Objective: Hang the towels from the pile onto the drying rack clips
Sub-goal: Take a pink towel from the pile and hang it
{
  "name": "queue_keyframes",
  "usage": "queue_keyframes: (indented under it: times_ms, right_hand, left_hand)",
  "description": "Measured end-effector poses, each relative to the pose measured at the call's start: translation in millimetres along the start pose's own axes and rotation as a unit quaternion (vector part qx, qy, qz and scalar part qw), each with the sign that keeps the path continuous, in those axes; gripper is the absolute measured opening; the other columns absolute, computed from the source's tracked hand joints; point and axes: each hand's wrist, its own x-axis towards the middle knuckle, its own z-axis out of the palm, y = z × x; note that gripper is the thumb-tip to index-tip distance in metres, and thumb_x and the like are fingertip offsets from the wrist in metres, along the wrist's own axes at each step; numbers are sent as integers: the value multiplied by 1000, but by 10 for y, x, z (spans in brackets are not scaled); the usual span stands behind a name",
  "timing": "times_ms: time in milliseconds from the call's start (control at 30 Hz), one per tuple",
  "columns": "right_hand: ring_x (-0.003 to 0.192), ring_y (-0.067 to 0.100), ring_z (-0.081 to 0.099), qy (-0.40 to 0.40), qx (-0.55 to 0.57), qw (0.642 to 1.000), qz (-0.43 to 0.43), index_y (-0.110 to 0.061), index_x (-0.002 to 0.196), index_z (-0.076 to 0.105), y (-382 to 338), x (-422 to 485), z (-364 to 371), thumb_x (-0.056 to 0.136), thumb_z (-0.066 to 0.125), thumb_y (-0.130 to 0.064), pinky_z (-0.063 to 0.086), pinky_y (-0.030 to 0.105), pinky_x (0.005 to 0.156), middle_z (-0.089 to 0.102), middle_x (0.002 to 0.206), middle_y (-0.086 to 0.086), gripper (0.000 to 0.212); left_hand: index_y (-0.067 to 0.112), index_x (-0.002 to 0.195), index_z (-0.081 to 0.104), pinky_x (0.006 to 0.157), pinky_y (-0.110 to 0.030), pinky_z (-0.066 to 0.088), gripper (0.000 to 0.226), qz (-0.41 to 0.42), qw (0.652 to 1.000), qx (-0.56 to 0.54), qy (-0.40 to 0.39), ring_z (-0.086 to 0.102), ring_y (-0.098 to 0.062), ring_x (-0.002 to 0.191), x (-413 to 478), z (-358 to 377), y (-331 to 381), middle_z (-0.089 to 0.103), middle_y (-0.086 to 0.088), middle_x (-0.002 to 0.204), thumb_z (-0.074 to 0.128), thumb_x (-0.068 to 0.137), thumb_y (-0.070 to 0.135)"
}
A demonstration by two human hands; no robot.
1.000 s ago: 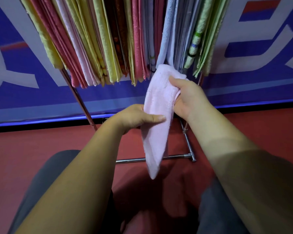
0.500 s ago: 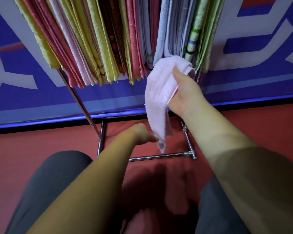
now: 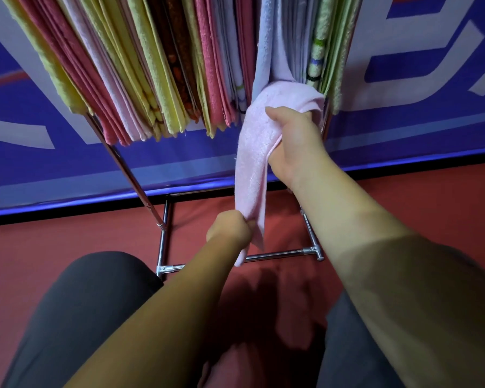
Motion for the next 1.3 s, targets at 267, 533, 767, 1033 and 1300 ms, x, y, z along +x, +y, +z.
queue_keyframes:
  times_ms: [267, 533, 767, 1033, 1300]
  right_hand:
    - [128, 27, 65, 9, -95, 995, -10, -26, 157, 44, 64, 61, -9, 58, 81, -27, 50, 50, 112, 64, 144, 4, 106]
    - [120, 21, 59, 70, -394, 908, -123, -38, 166, 20, 11, -62, -91, 92, 62, -23, 46, 33, 103, 54, 153, 0, 86]
    - [130, 23, 56, 44, -431, 893, -119, -37, 169, 11, 15, -102, -105, 94, 61, -22, 44, 33, 105, 50, 158, 1, 91]
    - [124, 26, 60, 57, -428, 897, -97, -31, 162, 24, 93, -40, -92, 92, 64, -23, 53, 49, 106, 54, 150, 1, 81]
    - [131, 28, 57, 49, -302, 950, -64, -33, 147, 38, 185, -35, 0, 99, 53, -6, 52, 52, 111, 51, 151, 3, 57]
  left_hand:
    - [7, 118, 53, 85, -47, 56, 26, 14, 983, -127, 129, 67, -44, 106, 26, -133, 111, 68, -20, 118, 52, 94, 16]
    - [13, 118, 54, 76, -42, 47, 29, -16, 981, -71, 181, 67, -39, 106, 81, -250, -69, 65, -11, 116, 59, 89, 13]
    - [14, 121, 52, 83, -44, 47, 29, -19, 988, -52, 141, 65, -39, 114, 97, -184, -89, 66, -12, 124, 52, 93, 18]
    - [8, 135, 54, 94, -46, 58, 58, 87, 990, -67, -84, 69, -37, 110, 13, 57, 78, 68, -18, 131, 52, 85, 38]
    - [7, 127, 50, 87, -39, 54, 63, 136, 969, -200, 56, 67, -26, 105, -32, -53, 297, 70, -8, 118, 70, 93, 55]
